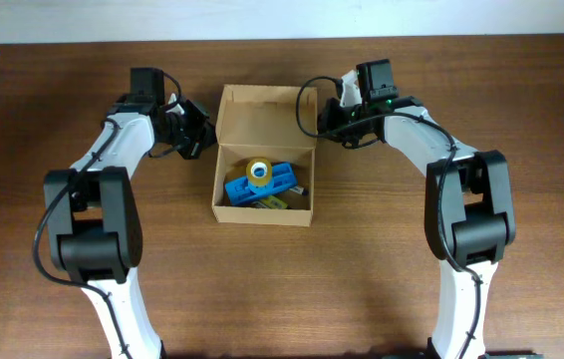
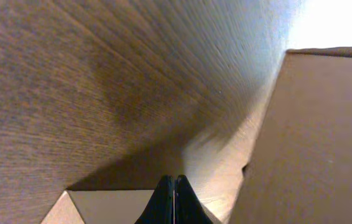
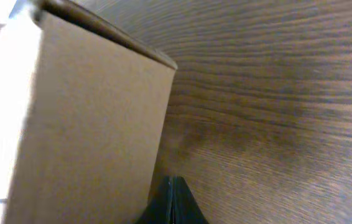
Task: Pack container
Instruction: 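Push the lid flap down over the box with both grippers, then press the closed lid and pull both grippers away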
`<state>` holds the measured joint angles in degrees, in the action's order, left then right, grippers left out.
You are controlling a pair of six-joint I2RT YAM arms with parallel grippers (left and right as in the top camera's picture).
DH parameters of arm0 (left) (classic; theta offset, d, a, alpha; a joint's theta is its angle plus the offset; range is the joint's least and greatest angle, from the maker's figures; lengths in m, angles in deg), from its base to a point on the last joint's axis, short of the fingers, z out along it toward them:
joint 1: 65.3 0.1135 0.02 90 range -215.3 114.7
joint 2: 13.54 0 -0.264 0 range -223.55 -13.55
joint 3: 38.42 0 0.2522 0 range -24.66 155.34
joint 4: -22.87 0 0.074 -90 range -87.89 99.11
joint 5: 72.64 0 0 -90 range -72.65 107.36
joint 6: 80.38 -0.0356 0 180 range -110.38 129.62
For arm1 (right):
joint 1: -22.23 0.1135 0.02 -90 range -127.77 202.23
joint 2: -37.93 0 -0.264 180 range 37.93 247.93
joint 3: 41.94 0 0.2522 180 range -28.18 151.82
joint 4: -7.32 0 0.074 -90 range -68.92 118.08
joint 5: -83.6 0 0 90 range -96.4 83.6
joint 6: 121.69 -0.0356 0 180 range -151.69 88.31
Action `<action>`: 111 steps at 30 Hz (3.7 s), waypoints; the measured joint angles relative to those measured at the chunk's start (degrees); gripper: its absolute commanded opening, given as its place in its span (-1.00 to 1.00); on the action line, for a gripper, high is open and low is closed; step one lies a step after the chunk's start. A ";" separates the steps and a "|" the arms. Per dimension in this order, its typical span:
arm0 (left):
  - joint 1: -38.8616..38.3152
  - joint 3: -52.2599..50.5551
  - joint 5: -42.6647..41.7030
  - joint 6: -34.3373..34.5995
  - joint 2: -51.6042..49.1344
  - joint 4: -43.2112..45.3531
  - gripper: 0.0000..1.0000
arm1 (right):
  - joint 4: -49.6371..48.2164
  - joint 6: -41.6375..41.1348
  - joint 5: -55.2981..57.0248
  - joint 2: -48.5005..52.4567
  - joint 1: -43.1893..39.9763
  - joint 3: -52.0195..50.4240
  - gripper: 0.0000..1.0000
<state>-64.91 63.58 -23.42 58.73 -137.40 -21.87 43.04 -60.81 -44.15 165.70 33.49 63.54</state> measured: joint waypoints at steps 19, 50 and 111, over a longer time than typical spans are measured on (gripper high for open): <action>0.15 10.67 -3.50 -18.78 -0.46 -5.11 -0.96 | -5.53 13.31 -4.42 -3.48 -0.09 0.00 -0.93; 0.00 17.11 -3.15 -33.97 -0.46 -15.63 -0.97 | 1.22 18.99 -5.62 -9.55 0.15 0.02 -0.93; 0.00 19.43 25.92 -34.80 23.74 -45.13 0.99 | 32.50 24.59 26.38 -17.16 25.22 17.55 0.98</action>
<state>-64.91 83.02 2.50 23.93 -113.66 -67.00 75.54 -36.22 -17.77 148.54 58.72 81.09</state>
